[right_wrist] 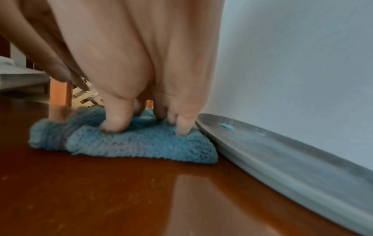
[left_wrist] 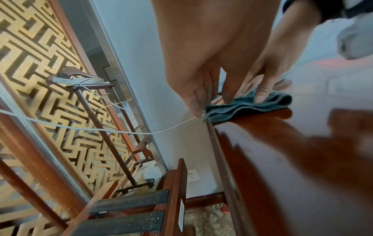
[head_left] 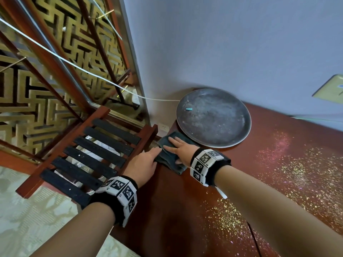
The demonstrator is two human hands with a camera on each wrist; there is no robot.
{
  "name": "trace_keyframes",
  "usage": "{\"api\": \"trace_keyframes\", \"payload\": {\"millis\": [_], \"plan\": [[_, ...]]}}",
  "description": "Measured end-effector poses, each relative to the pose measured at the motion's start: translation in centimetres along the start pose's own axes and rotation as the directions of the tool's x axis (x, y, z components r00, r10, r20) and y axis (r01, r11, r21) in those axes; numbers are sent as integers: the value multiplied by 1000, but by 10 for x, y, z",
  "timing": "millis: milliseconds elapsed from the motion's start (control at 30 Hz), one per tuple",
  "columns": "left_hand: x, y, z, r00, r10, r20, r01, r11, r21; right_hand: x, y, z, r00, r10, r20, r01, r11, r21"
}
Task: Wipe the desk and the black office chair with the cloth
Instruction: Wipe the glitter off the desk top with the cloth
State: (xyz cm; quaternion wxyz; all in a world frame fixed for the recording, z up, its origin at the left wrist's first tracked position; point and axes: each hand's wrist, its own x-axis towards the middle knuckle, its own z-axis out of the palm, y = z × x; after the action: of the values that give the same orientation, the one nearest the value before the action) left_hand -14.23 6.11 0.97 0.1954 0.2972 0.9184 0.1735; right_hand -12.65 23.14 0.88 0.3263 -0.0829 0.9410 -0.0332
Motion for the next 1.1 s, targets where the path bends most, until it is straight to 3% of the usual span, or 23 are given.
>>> {"api": "trace_keyframes", "payload": {"millis": [167,333,467,567,633,700,733,800,833,967,1033,1100], "plan": [[8,7,11,990,136,-30,-135,990,36,-30,-5,11,999,-20,32,21,1000,-23],[35,36,35,951,209,228,-274,912,305,-84,35,49,989,139,-39,-136,988,73],[46,45,50,953,155,261,-252,884,394,-102,55,76,981,191,-28,-189,981,54],[19,39,49,931,182,316,-304,867,395,-101,58,79,980,195,-25,-193,978,75],[-13,25,51,920,283,271,-379,818,432,-99,58,79,980,195,-22,-193,978,83],[-40,18,48,933,270,237,-353,807,473,-98,59,80,980,197,-22,-194,977,91],[-41,19,45,933,222,282,-333,829,449,-98,59,82,980,198,-22,-196,976,93],[-19,23,48,915,187,356,-332,851,406,-96,60,82,980,200,-17,-198,976,89],[-2,29,47,929,143,341,-278,879,387,-96,60,81,979,202,-14,-200,976,91],[43,52,45,941,115,318,-251,867,431,-97,60,78,979,205,5,-205,974,94],[26,48,45,931,93,353,-254,859,444,-97,58,77,978,207,16,-207,974,92],[-17,28,53,933,187,308,-316,834,453,-96,59,77,976,215,21,-216,972,88]]}}
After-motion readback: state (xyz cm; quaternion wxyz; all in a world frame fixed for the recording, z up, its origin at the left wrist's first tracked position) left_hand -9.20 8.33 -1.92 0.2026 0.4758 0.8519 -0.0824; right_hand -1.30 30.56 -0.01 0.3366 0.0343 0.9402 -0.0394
